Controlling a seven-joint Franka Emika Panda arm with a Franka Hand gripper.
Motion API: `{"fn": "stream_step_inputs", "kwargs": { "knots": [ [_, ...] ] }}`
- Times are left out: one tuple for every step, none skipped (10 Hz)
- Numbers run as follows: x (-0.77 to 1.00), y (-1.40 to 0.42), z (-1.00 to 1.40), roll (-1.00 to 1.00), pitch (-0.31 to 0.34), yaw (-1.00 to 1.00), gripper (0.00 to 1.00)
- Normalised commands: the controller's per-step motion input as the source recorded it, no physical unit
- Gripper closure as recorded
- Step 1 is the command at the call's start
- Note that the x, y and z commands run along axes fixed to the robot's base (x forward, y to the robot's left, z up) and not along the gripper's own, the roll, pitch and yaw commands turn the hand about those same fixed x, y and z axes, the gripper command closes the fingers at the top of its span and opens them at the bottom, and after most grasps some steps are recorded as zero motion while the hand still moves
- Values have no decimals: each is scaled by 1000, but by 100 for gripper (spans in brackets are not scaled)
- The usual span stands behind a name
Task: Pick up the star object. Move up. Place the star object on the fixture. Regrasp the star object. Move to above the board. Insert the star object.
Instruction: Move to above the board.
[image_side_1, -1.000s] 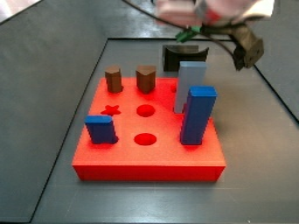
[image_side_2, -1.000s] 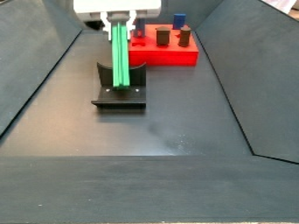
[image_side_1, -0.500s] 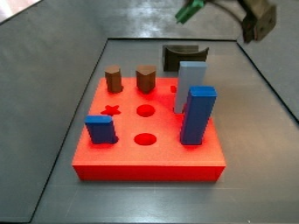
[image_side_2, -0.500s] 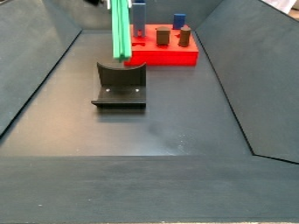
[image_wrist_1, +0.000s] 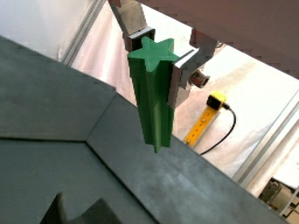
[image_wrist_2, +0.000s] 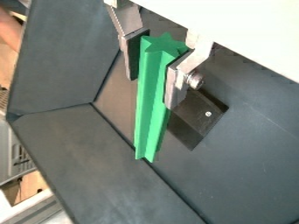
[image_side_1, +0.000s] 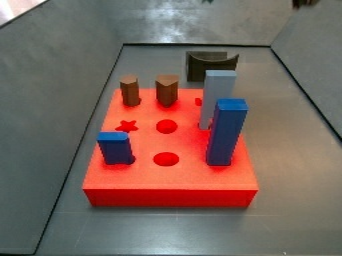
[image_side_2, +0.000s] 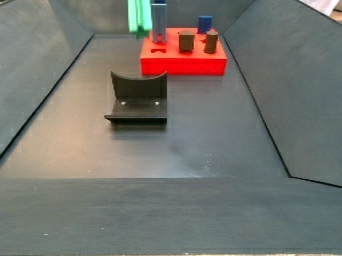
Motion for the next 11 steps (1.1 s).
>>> {"fn": "stream_step_inputs", "kwargs": {
  "knots": [
    [-1,-24,675,-40,63,55,100],
    [9,-22,506,-39,73,51,100],
    [18,-25,285,-36,93,47,100],
    [-601,-1000,230,-1000,-34,-62,100],
    [-602,-1000,210,-1000,-41,-62,100],
    [-643,-1000,233,-1000,-53,-65,100],
    [-668,-1000,213,-1000,-57,-71,100],
    [-676,-1000,221,-1000,-57,-78,100],
    [-699,-1000,227,-1000,-55,-84,100],
    [-637,-870,195,-1000,-51,-88,100],
    [-396,-493,111,-1000,-47,-92,100]
  ]
}}
